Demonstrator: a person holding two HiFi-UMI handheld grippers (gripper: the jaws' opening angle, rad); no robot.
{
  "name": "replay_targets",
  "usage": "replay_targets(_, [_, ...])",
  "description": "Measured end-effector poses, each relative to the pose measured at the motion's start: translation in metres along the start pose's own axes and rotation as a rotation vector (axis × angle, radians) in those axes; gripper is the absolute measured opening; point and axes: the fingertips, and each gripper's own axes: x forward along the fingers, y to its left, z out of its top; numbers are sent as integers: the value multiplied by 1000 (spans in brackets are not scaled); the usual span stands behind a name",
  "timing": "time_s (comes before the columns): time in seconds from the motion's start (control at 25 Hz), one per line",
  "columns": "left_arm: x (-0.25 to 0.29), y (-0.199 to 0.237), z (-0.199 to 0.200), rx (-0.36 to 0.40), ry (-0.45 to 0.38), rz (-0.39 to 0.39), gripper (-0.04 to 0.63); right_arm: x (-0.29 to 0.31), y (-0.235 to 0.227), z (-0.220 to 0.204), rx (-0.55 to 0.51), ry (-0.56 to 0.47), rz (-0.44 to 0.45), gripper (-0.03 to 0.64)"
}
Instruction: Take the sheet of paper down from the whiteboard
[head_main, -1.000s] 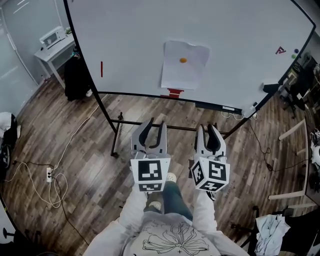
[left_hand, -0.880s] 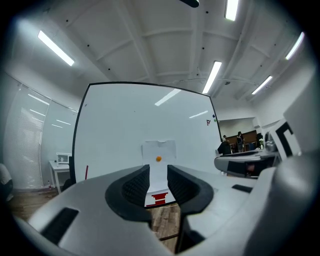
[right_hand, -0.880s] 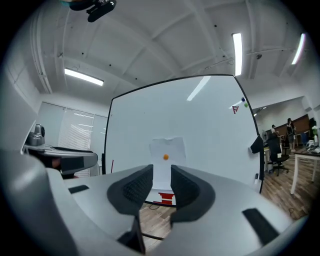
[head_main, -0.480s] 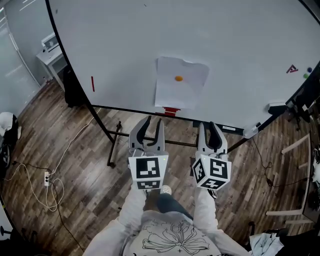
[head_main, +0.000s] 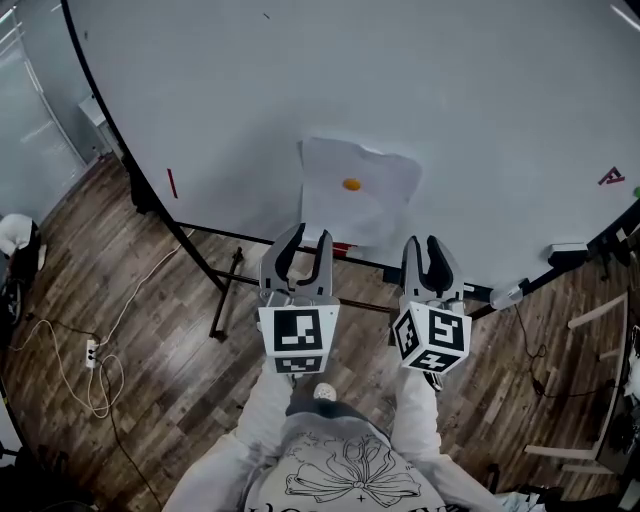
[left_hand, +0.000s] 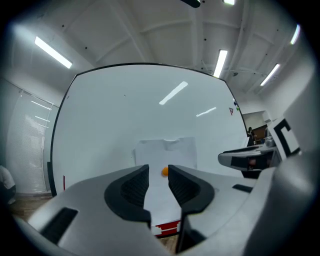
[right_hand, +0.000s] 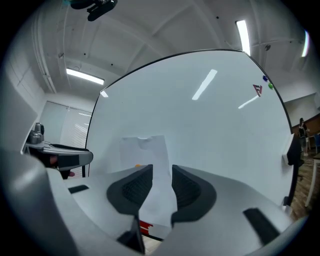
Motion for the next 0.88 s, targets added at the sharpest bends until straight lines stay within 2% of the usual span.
replay_targets(0.36, [48,4,-8,17,30,-15,121,47,-10,-2,-45,22,36,115])
replay_targets(0.88, [109,-10,-18,101,63,-141,153,96,-14,-3,-81,39,15,134])
